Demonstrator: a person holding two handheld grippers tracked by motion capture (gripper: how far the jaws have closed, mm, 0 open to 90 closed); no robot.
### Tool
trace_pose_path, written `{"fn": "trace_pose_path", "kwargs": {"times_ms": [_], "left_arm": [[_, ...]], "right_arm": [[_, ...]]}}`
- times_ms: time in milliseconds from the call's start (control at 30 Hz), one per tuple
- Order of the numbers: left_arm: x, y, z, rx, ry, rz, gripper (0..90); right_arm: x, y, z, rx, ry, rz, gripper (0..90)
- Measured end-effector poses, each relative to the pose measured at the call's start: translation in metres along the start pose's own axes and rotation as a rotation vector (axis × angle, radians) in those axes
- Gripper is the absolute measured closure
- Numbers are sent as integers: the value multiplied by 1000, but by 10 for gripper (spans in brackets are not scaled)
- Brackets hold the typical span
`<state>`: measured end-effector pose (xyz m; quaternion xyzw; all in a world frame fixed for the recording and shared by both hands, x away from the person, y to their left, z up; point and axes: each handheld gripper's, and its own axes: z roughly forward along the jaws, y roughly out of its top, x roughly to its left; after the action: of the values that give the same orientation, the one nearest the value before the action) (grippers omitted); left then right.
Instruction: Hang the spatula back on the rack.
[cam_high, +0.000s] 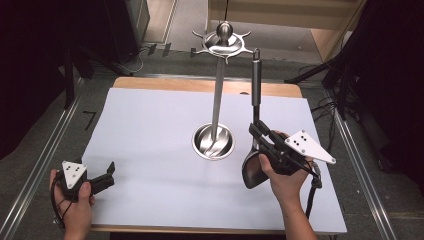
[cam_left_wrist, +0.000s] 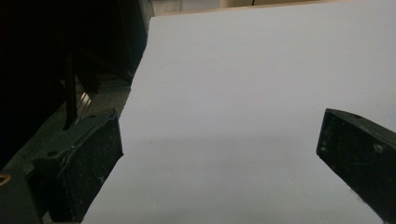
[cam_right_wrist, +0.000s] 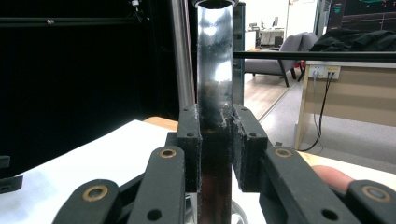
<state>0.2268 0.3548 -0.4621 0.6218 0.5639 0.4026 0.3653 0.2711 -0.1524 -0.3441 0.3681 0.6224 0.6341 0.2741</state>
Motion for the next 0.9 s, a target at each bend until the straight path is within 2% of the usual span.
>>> {"fn": "trace_pose_path", "kwargs": {"times_ms": [900], "left_arm": [[0,0,0,-1,-1,0,9]], "right_arm": [[-1,-6,7,8,5,-3,766]]}}
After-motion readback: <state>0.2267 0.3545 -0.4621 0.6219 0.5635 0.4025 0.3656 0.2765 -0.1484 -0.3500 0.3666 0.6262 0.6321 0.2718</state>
